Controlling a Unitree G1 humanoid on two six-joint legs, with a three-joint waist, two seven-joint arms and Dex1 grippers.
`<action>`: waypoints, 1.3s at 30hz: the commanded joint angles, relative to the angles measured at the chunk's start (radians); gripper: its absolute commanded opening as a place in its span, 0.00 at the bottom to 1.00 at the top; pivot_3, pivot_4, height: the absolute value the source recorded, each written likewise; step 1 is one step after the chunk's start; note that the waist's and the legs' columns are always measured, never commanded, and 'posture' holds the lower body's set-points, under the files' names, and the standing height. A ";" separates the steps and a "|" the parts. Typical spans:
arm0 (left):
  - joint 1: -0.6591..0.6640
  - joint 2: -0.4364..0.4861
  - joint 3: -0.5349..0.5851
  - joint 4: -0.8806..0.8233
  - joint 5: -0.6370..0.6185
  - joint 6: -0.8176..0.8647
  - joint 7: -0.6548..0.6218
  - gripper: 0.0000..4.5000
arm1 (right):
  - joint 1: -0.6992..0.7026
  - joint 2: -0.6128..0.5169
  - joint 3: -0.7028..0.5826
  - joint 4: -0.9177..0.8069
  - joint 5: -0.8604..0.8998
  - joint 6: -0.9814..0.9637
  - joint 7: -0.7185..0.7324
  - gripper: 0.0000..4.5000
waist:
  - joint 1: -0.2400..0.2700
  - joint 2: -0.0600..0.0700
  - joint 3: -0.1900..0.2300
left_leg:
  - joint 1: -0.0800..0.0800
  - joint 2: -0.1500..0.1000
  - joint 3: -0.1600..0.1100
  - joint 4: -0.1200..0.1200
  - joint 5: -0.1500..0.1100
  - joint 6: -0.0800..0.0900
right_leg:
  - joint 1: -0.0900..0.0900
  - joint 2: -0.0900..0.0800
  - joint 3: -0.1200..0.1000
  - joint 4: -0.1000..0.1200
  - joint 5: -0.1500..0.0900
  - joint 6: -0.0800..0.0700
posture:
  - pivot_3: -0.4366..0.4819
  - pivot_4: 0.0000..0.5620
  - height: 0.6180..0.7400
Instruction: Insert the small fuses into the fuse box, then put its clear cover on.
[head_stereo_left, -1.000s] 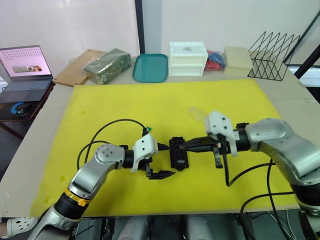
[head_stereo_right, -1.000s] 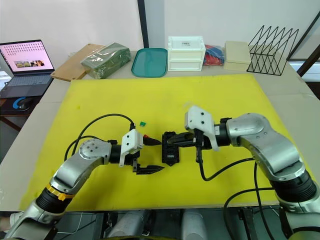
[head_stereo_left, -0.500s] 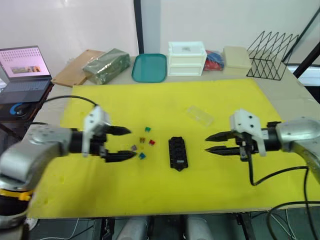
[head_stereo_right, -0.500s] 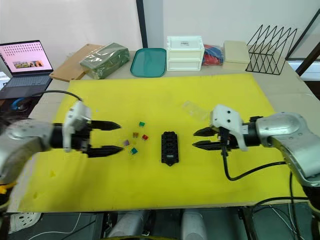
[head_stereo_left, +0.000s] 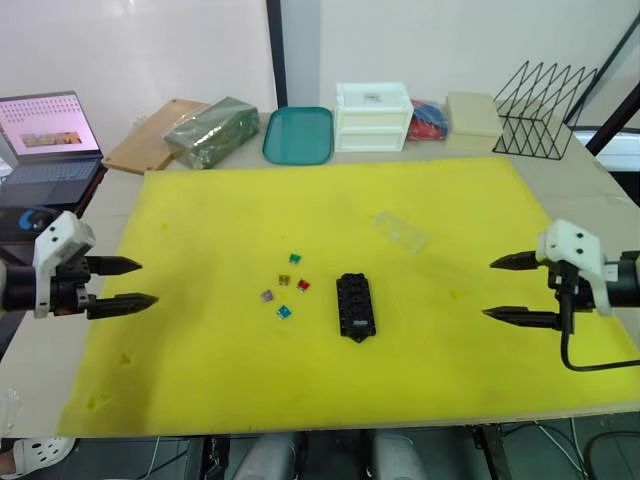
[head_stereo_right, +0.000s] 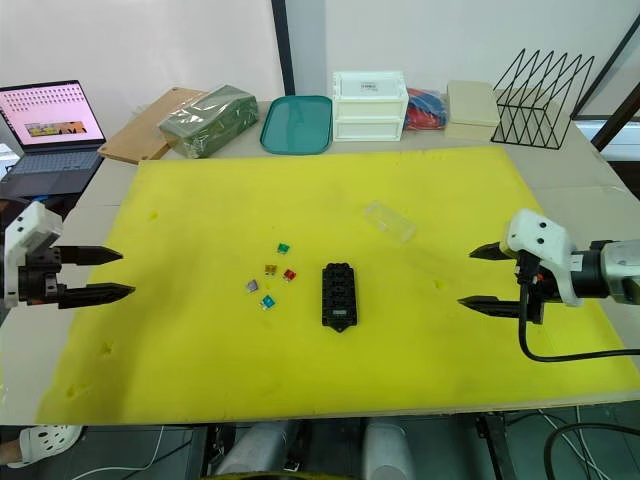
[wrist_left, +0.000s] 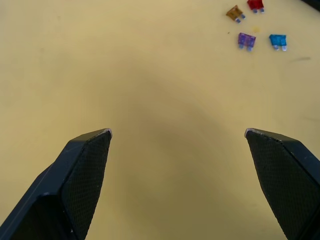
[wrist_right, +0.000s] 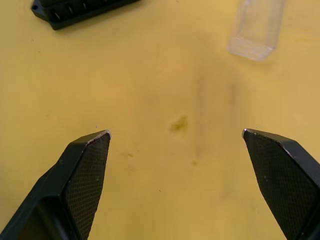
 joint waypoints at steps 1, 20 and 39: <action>-0.033 -0.022 -0.018 -0.037 -0.017 -0.002 -0.008 1.00 | -0.040 -0.006 -0.011 -0.028 0.008 -0.011 -0.011 0.99 | 0.001 0.000 0.000 | 0.000 0.000 0.000 0.000 0.000 0.000 | 0.000 0.000 0.000 0.000 0.000 0.000 | 0.48 0.27 1.00; -0.525 -0.353 -0.508 0.284 -0.009 0.383 -0.177 0.66 | -0.338 0.172 0.330 -0.352 0.079 0.121 -0.087 1.00 | -0.001 -0.001 0.001 | -0.001 0.000 0.000 0.003 0.000 0.000 | -0.001 0.001 -0.001 0.002 0.000 0.000 | 0.48 0.27 1.00; -0.634 -0.498 -0.576 0.506 0.134 0.356 -0.266 0.66 | -0.352 0.168 0.364 -0.369 0.042 0.130 -0.112 1.00 | 0.002 -0.001 0.000 | -0.002 -0.001 0.000 0.003 0.000 0.000 | -0.001 0.000 -0.001 0.002 0.000 0.000 | 0.48 0.27 1.00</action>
